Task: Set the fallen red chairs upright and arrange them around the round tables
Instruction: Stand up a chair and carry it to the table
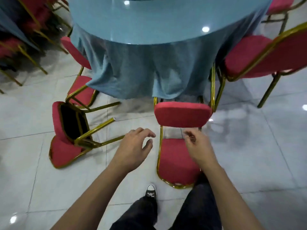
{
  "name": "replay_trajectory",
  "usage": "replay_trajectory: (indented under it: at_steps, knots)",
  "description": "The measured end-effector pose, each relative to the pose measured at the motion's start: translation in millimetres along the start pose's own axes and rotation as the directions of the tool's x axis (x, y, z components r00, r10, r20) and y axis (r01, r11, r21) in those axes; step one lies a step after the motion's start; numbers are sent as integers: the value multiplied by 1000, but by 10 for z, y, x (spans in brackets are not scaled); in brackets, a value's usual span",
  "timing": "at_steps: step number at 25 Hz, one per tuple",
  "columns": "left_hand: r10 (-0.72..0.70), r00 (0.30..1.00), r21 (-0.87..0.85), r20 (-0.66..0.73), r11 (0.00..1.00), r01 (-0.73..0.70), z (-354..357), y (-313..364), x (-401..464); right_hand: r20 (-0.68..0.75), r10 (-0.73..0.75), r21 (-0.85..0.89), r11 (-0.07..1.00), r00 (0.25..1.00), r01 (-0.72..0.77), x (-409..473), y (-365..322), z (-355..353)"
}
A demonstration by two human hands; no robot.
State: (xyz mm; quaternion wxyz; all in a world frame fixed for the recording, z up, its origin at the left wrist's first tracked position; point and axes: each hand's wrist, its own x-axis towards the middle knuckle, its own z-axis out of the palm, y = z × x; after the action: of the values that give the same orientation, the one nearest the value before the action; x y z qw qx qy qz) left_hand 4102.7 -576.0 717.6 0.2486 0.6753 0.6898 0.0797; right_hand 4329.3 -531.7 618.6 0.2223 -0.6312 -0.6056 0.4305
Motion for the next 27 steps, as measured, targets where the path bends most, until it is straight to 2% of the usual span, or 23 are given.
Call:
replay_trajectory:
  at_steps: [4, 8, 13, 17, 19, 21, 24, 27]
  knots:
    - [-24, 998, -74, 53, 997, 28, 706, -428, -237, -49, 225, 17, 974, 973, -224, -651, 695, 405]
    - [-68, 978, -121, 196, 988, 93, 1965, -867, -204, -107, 383, 36, 924, 917, -382, -808, 1786, 853]
    - [-117, 960, -142, 253, 977, 157, 4116, -1773, 284, -151, 449, 49, 893, 881, -447, -365, 3629, 1907]
    - [-295, 926, -184, 236, 922, 341, 5796, -2744, 777, -180, 499, -5, 861, 847, -508, 272, 5224, 2829]
    - [-359, 899, -201, 249, 889, 411, 6423, -3224, 970, -235, 558, -51, 811, 796, -583, 526, 5901, 3148]
    - [-359, 884, -286, 299, 851, 441, 6876, -3593, 1056, -306, 565, -67, 790, 767, -609, 673, 6370, 3396]
    - [-321, 883, -407, 343, 796, 448, 7206, -3828, 1075, -371, 543, 46, 821, 753, -569, 790, 6621, 3525]
    - [-354, 867, -436, 352, 758, 486, 7082, -3798, 983, -268, 579, 71, 809, 770, -583, 709, 6514, 3378]
